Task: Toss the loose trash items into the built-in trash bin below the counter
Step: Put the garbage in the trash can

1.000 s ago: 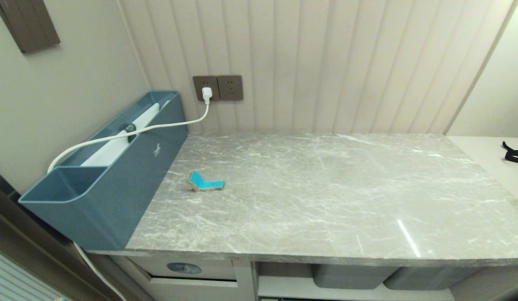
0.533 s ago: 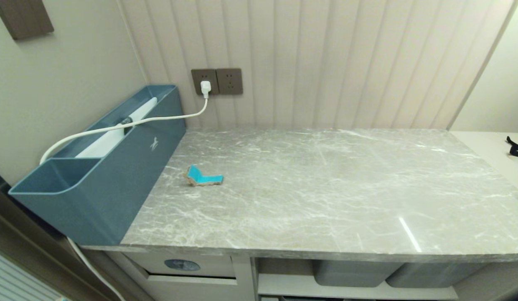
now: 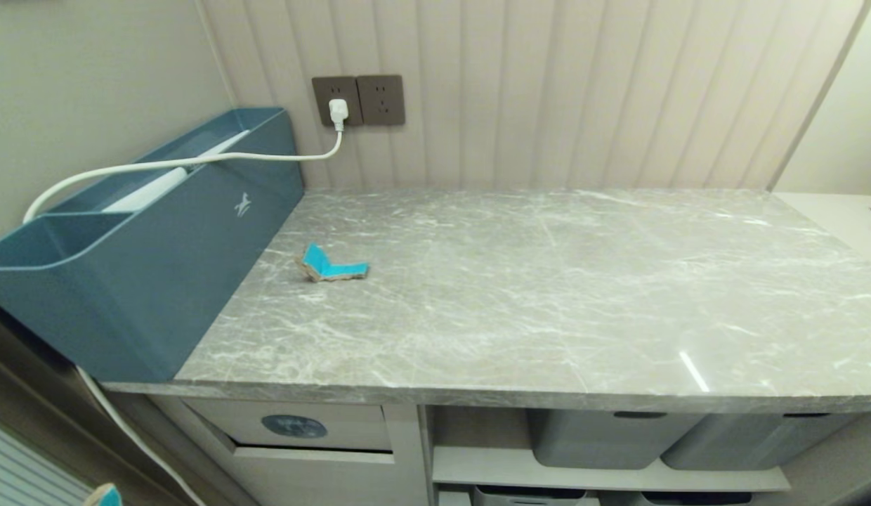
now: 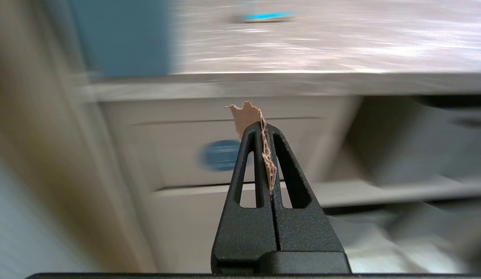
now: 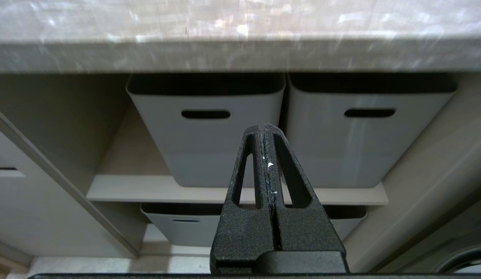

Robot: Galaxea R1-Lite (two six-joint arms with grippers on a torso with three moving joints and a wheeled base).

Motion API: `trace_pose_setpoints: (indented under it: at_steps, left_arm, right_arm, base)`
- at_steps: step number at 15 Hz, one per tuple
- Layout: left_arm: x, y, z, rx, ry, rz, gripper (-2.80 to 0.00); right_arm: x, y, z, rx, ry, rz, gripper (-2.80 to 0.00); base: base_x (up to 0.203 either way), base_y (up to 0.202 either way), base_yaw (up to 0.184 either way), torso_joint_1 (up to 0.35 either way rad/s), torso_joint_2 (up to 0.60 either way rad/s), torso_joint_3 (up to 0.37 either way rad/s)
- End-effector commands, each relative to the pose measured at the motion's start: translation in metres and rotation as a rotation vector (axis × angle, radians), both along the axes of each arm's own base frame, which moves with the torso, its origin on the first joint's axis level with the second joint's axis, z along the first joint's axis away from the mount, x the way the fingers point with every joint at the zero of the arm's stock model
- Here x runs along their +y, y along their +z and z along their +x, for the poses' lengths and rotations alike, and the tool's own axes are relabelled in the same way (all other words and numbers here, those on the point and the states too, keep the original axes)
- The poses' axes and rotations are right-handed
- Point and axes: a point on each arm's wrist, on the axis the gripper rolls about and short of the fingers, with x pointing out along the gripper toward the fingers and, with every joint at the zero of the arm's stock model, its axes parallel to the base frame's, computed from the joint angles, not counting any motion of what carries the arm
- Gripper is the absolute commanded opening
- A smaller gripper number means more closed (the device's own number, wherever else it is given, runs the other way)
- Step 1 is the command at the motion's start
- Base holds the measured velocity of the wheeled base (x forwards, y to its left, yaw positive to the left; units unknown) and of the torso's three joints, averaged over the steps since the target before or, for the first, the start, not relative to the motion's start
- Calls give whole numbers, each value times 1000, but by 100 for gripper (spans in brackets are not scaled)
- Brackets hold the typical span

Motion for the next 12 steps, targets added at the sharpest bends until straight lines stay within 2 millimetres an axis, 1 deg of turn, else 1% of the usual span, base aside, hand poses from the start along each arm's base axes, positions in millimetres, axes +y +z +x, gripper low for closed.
trace_pose_setpoints:
  at_steps: [1, 3, 5, 7, 9, 11, 12]
  left_arm:
    - [-3, 9, -6, -2, -130, 10, -280]
    - [-5, 7, -8, 37, -238, 12, -280]
    - [-6, 3, -7, 58, -296, 11, -280]
    - [-6, -3, -4, 83, -303, -11, -280]
    - [-6, -4, -4, 93, -297, -29, -280]
    - [-5, 0, -4, 86, -238, -35, -280]
    - [-4, 6, -4, 80, -194, -39, -280]
  right_arm:
    - [0, 0, 0, 1, 0, 1, -280]
    - [0, 0, 0, 2, -1, 1, -280]
    - [0, 0, 0, 2, -1, 1, -280]
    - [0, 0, 0, 2, -1, 1, -280]
    - [0, 0, 0, 1, -1, 1, -280]
    - [0, 0, 0, -1, -1, 1, -280]
    - [0, 0, 0, 1, -1, 1, -280]
  base:
    - [0, 0, 0, -232, 540, 295]
    - [0, 0, 0, -241, 537, 292]
    - [0, 0, 0, -226, 523, 289]
    - [0, 0, 0, -223, 514, 295]
    - [0, 0, 0, -211, 497, 286]
    - [0, 0, 0, -210, 487, 283]
    - [0, 0, 0, -197, 490, 281]
